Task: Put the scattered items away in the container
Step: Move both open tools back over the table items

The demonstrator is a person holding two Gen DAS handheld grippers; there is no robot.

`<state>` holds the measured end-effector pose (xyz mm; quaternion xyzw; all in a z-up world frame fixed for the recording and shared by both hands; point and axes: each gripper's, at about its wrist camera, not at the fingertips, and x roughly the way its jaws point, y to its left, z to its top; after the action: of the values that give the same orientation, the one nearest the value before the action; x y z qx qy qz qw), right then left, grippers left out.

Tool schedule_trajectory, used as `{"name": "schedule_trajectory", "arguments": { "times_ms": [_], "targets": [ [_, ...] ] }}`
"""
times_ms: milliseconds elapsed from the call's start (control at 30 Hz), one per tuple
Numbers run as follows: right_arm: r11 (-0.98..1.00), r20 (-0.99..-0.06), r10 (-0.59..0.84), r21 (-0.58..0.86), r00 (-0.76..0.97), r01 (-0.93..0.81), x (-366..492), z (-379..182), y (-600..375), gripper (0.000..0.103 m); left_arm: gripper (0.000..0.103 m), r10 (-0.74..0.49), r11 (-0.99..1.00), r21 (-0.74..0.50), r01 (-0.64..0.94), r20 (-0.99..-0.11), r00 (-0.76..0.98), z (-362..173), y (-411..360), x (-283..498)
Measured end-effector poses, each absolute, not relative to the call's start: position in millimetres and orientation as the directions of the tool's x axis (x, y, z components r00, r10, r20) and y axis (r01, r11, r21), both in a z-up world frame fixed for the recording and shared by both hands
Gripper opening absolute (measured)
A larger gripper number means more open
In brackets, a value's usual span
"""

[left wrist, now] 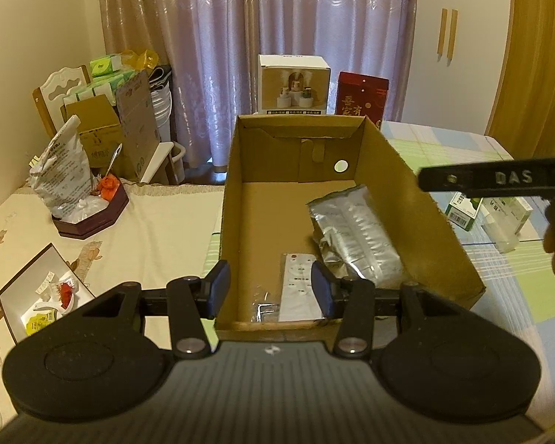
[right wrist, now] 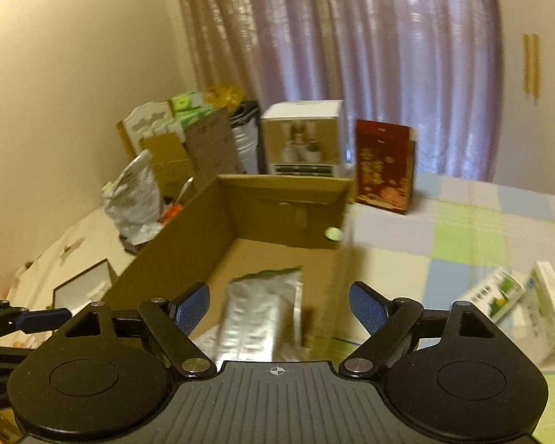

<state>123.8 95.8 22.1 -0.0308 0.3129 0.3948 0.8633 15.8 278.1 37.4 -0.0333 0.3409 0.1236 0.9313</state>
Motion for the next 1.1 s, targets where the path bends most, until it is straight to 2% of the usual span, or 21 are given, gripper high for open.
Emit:
{"name": "schedule_trajectory", "arguments": {
  "times_ms": [433,967,1100],
  "targets": [
    [0.825,-0.653,0.511,0.188,0.56,-0.533,144,-12,-22,0.088,0.043,0.131,0.99,0.04,-0.135,-0.618,0.775,60,218,44],
    [0.899,-0.663,0.417,0.201,0.622,-0.389,177,-18,-132,0.088,0.045,-0.049,0.995,0.036,0.095,-0.647,0.761,42,94,107],
    [0.904,-0.668,0.41,0.209,0.621,-0.372,175,-19,-147,0.088,0.048,-0.071,0.993,0.027,0.119,-0.667,0.742,34,79,112]
  ]
}}
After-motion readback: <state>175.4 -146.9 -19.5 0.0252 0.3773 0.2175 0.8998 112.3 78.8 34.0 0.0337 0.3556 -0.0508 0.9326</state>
